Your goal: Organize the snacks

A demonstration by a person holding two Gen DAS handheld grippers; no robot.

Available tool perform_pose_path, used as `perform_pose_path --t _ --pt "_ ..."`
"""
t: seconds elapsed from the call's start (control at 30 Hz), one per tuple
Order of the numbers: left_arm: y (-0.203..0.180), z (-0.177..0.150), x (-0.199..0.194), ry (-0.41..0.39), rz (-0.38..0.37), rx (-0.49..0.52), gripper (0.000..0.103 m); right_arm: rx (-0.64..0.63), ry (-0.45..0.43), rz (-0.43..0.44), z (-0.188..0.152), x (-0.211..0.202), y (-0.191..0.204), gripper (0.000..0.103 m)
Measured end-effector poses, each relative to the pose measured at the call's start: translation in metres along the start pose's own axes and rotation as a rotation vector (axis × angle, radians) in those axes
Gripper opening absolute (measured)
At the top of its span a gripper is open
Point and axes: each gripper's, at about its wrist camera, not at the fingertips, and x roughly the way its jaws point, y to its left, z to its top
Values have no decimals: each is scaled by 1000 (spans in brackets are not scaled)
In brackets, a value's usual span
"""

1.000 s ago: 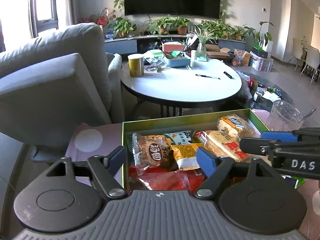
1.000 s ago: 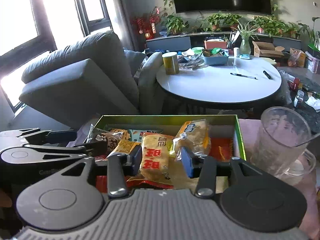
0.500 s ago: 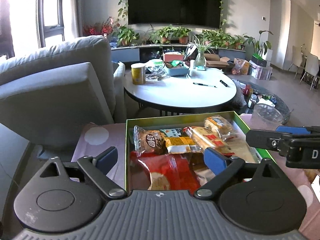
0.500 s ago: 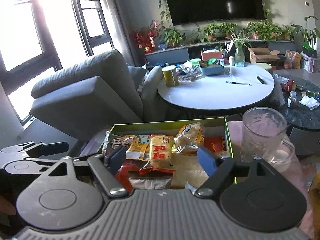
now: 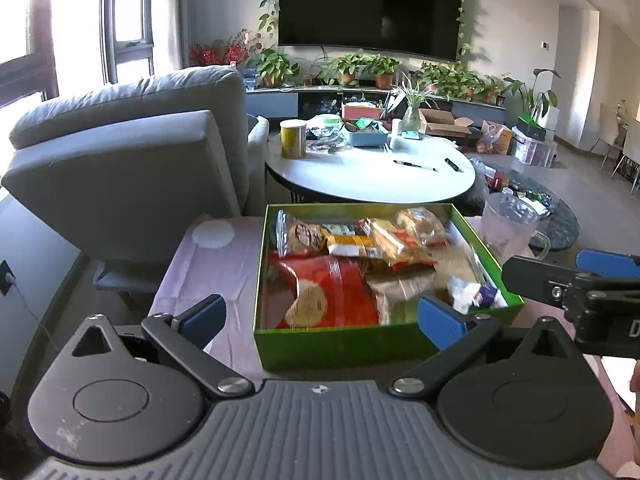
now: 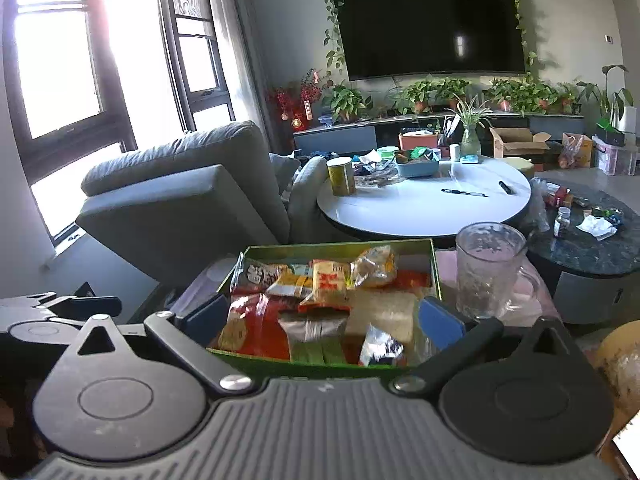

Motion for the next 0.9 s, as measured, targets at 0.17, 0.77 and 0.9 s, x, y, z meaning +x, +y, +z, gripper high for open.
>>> perform_pose_path --t 0.17,0.77,0.9 --pt "0 -11 -13 8 26 -7 102 15 -8 -19 -9 -10 2 67" --pt "-1 -36 -37 13 12 0 102 23 2 -52 -31 -31 13 68" --pt "-2 -37 -38 13 5 7 102 22 13 -54 -35 -32 16 68"
